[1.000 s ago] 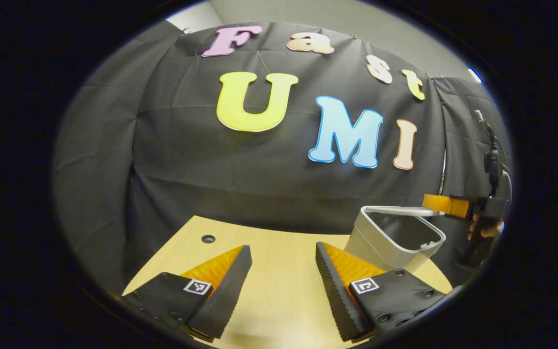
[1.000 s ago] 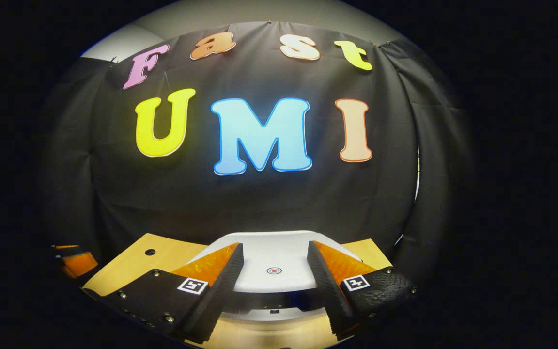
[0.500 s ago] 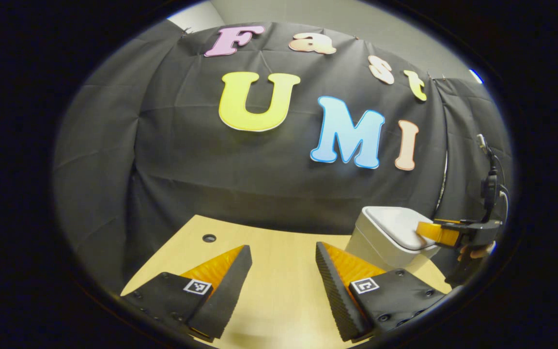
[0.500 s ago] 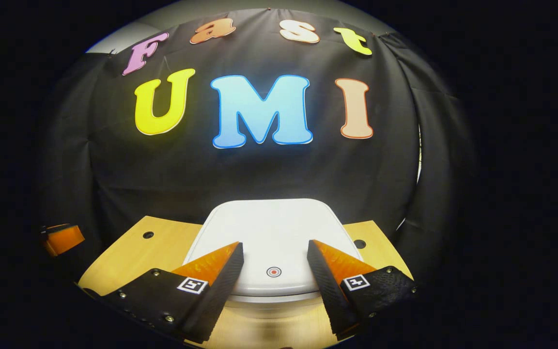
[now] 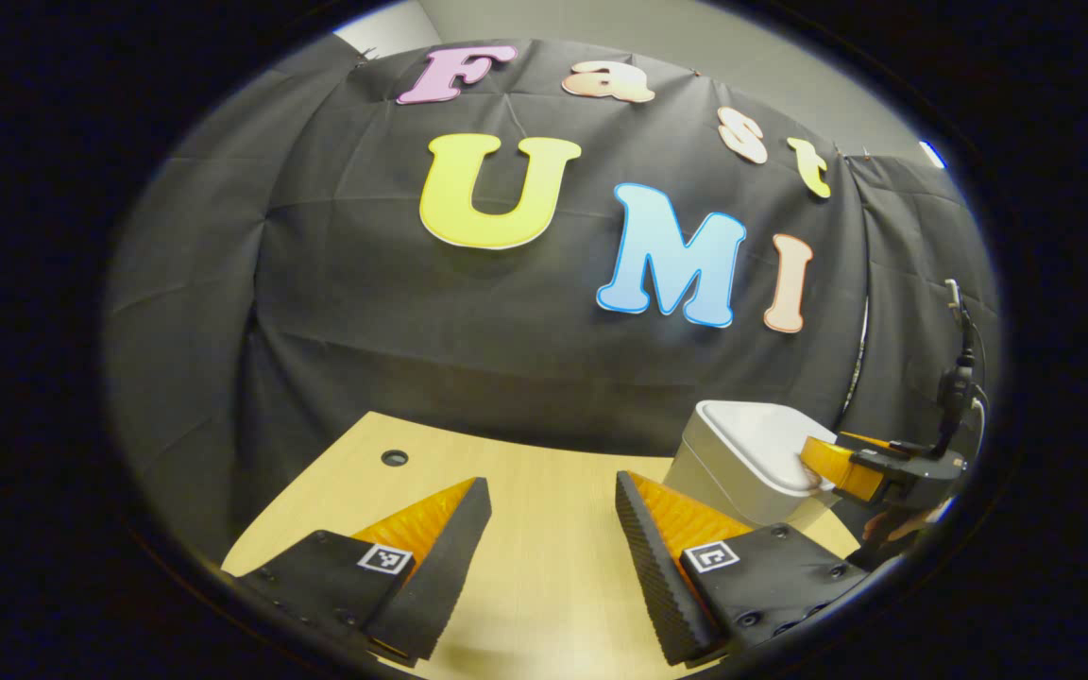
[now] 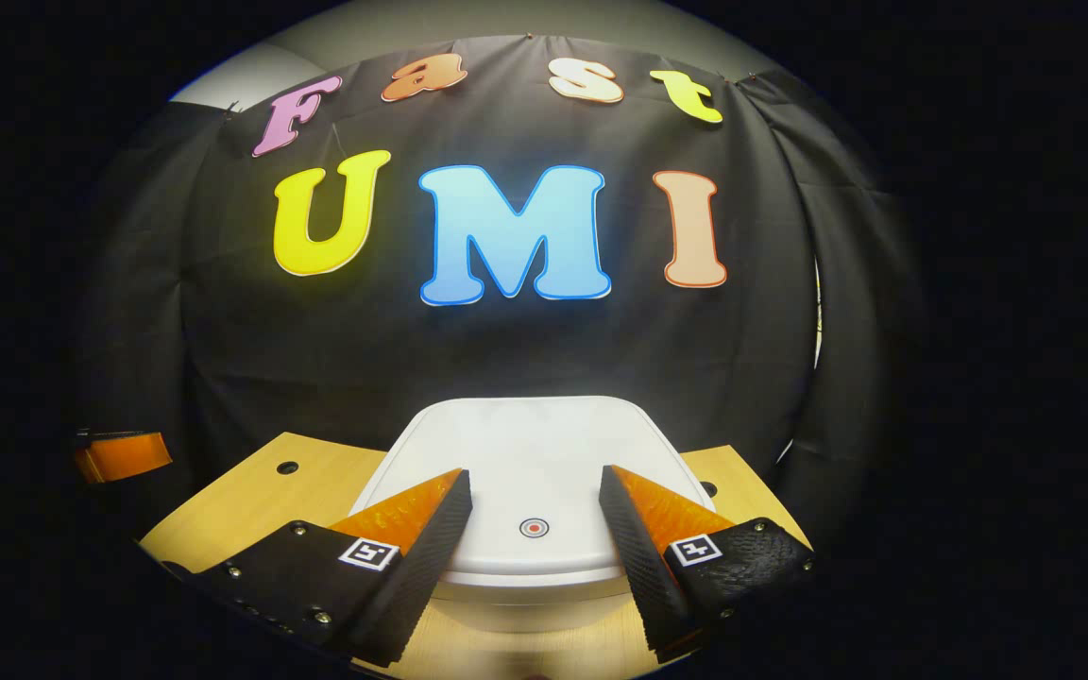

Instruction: Press the lid of the desktop garbage bin to open it, pick up the crumpled paper on the desktop and throw it into the bin, then pick up the pop can on the desktop and drop it into the bin, and finally close the garbage bin lid.

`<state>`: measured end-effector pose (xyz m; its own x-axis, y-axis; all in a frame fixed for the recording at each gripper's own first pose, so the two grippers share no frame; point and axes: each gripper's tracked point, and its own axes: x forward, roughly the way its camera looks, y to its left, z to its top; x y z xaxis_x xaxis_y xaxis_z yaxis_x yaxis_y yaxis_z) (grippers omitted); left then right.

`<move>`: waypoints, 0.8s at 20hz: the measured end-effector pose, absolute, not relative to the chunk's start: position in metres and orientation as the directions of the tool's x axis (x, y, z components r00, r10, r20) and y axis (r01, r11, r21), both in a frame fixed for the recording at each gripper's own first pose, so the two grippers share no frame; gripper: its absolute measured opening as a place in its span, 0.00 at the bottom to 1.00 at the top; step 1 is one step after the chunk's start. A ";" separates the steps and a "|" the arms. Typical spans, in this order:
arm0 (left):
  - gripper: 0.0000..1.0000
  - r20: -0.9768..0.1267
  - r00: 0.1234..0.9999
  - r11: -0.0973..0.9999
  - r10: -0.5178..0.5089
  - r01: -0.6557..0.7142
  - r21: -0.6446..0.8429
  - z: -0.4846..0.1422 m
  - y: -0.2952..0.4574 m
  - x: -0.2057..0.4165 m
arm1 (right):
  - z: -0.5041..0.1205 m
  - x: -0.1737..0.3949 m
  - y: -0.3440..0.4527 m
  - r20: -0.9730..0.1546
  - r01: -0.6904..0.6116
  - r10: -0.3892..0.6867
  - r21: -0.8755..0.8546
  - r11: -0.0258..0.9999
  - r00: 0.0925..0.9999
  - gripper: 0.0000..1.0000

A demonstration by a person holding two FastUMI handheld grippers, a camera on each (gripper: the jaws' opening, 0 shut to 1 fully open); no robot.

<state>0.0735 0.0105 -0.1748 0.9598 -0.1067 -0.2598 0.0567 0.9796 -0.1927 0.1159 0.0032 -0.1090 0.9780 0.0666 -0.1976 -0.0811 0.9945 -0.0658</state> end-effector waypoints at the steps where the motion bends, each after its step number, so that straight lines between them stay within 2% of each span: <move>1: 0.92 -0.260 0.959 0.979 -0.109 0.058 -0.195 -0.175 0.009 0.074 | -0.110 0.116 0.003 -0.188 -0.075 0.062 -0.064 0.995 0.980 0.89; 16: 0.92 -0.259 0.960 0.981 -0.106 0.059 -0.183 -0.177 0.008 0.065 | -0.113 0.116 0.003 -0.154 -0.057 0.048 -0.060 0.997 0.987 0.90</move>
